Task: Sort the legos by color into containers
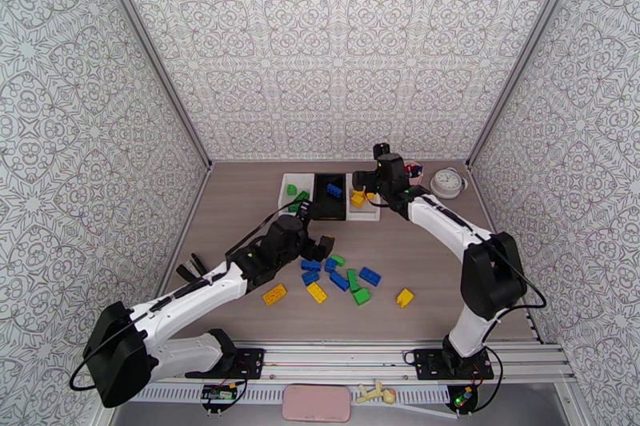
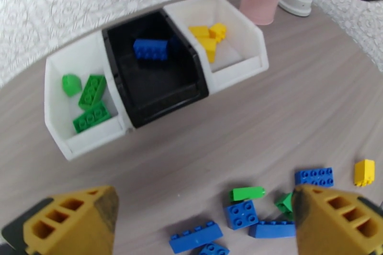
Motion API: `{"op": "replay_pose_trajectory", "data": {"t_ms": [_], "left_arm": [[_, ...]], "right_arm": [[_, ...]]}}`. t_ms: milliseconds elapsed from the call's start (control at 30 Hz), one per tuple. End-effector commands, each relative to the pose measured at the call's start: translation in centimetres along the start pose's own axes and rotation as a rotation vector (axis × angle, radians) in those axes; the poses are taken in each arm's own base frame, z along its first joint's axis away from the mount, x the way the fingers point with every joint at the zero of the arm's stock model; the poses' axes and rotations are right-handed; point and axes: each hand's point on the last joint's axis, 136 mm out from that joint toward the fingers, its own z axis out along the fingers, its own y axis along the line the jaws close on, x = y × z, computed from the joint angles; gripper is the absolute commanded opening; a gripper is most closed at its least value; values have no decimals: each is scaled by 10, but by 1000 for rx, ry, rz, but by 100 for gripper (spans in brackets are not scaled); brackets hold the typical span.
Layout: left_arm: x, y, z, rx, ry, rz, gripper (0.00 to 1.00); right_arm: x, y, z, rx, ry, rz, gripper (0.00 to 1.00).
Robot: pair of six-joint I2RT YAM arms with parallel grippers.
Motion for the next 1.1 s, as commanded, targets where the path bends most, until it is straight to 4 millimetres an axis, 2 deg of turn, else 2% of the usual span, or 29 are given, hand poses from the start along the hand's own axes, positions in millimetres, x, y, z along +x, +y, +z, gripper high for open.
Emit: {"op": "replay_pose_trajectory", "data": {"t_ms": [0, 100, 367, 533, 800, 967, 1067], "left_arm": [[14, 11, 4, -85, 100, -141, 100], [26, 15, 11, -119, 175, -217, 100], [67, 30, 26, -205, 364, -319, 100], [92, 35, 32, -205, 450, -365, 99], [119, 34, 40, -213, 529, -398, 99], [125, 36, 41, -221, 538, -398, 94], [130, 39, 43, -227, 547, -401, 91]], "right_arm": [[-16, 33, -30, -207, -110, -141, 97], [-6, 51, -51, -326, -78, -225, 97], [29, 68, -81, -474, 89, -323, 98], [44, 73, -81, -524, 160, -321, 100], [55, 54, -68, -405, 216, -287, 100], [58, 49, -67, -377, 204, -262, 99], [60, 53, -72, -406, 189, -263, 100]]}}
